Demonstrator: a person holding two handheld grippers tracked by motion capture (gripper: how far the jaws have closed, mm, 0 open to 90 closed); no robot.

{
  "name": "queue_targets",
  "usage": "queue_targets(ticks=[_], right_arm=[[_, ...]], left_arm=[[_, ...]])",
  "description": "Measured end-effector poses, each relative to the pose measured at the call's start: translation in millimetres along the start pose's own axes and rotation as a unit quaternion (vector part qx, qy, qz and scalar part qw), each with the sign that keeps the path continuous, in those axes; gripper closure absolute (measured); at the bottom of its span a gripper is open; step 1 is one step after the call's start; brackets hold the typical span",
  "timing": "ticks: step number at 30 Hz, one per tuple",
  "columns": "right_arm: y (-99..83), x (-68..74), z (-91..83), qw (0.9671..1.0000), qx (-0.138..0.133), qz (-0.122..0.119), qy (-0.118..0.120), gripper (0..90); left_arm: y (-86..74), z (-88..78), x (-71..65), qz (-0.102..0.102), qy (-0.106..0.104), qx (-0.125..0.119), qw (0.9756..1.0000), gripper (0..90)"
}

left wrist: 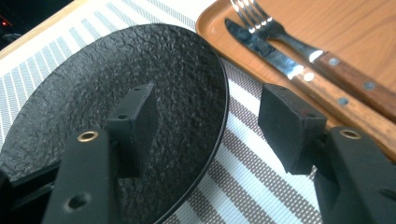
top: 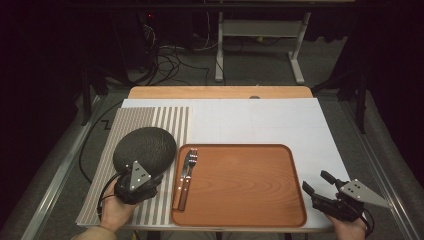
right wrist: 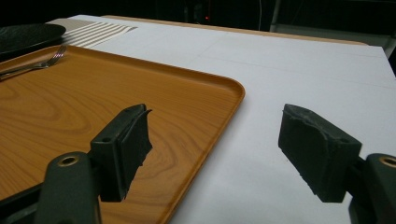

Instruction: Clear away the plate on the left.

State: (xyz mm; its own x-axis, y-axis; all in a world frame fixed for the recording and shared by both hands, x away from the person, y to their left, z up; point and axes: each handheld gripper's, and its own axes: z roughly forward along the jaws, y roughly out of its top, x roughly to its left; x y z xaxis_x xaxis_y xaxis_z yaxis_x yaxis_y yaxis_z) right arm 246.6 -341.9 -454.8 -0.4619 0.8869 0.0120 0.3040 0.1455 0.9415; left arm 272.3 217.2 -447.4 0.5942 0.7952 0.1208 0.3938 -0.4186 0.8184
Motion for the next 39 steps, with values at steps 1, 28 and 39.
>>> queue_targets(ticks=[1, 28, 39], right_arm=[[0.0, -0.2, 0.1, 1.0000, 0.001, 0.000, 0.000, 25.3], [0.2, 0.1, 1.0, 1.0000, 0.002, -0.005, 0.003, 25.4], [0.2, -0.1, 1.1, 1.0000, 0.001, -0.006, 0.003, 25.3]], left_arm=[[0.8, 0.2, -0.5, 0.008, 0.003, 0.006, 0.9999, 35.3], [3.9, 0.2, -1.3, 0.111, 0.061, 0.108, 0.9861, 35.4], [4.7, 4.6, -7.5, 0.146, 0.074, 0.125, 0.9784, 35.5]])
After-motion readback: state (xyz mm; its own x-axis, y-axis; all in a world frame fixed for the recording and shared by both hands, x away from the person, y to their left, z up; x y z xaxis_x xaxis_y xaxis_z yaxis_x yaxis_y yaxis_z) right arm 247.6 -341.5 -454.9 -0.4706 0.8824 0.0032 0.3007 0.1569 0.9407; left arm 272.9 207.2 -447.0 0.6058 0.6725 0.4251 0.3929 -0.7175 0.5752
